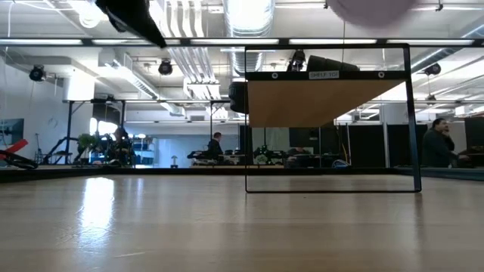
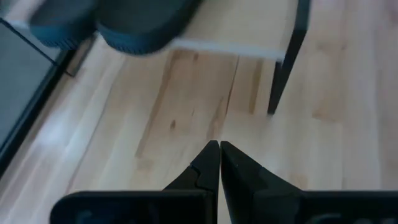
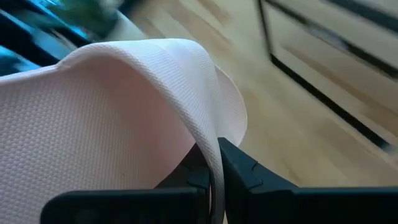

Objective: Pick and place slides into the shelf
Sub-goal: Put the left pink slide under the shelf

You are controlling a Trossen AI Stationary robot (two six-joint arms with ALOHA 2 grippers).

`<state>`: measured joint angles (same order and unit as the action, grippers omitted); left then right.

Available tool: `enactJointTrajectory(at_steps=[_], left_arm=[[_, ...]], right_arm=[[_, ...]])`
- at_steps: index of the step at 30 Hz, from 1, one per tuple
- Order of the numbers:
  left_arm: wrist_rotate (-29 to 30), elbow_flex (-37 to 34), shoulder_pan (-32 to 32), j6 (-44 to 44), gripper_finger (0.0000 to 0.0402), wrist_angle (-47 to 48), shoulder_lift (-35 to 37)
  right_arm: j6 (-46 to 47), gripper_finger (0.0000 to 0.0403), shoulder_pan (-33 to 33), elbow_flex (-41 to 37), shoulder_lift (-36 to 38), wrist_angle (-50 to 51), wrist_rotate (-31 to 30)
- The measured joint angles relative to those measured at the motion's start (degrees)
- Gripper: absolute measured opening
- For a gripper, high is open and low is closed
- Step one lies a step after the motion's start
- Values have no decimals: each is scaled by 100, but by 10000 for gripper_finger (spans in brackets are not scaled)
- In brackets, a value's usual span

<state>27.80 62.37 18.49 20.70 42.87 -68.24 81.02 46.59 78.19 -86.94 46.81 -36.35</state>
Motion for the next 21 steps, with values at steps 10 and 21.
enactJointTrajectory(at_steps=[10,21], left_arm=[[260,-74,397,461,0,103,1239],[769,-403,1049,1619,0,1191,1730]], right_arm=[[-1516,11,-897,127,-43,-1709,-326],[-3303,12,-2070,448,-877,-3337,1248]])
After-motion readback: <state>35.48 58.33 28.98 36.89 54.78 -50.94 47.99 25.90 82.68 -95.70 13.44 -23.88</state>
